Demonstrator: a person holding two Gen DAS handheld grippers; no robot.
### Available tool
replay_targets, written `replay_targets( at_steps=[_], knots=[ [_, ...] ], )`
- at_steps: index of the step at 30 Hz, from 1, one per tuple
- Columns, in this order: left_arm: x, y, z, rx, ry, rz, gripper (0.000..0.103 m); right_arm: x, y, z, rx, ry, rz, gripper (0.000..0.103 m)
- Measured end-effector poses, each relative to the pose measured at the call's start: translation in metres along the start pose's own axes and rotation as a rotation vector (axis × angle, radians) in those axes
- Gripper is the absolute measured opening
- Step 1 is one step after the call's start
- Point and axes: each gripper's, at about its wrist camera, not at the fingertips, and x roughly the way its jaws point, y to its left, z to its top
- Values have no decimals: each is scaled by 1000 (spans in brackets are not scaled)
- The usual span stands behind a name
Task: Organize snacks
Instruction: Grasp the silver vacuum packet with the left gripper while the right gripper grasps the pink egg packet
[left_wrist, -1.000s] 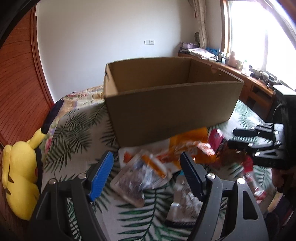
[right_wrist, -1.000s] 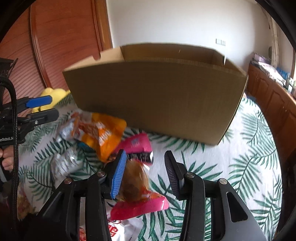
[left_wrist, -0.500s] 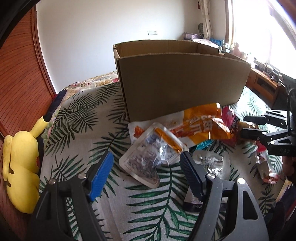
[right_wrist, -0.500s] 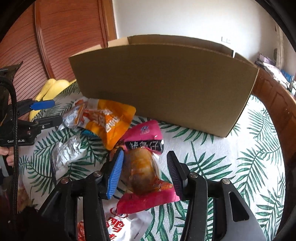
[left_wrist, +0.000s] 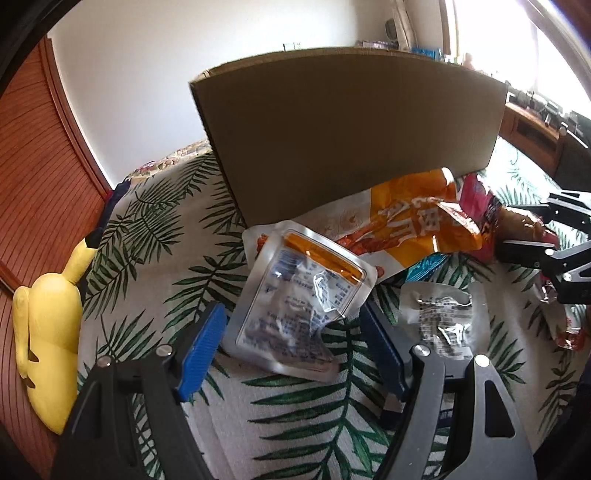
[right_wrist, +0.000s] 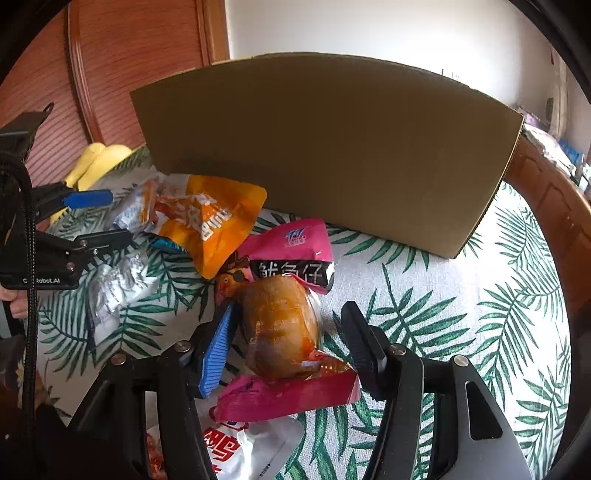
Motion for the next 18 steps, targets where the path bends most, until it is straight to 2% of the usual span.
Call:
replay_targets(
  at_steps=[6,13,18],
  knots=[
    [8,3,7,-23,21,-15,75,6,6,0,-5,3,-45,59],
    [12,11,6,-59,35,-40,75,10,8,2,-11,10,-48,59],
    [10,10,5,-45,38,-41,74,11,8,2,-9,9,-46,59]
  ],
)
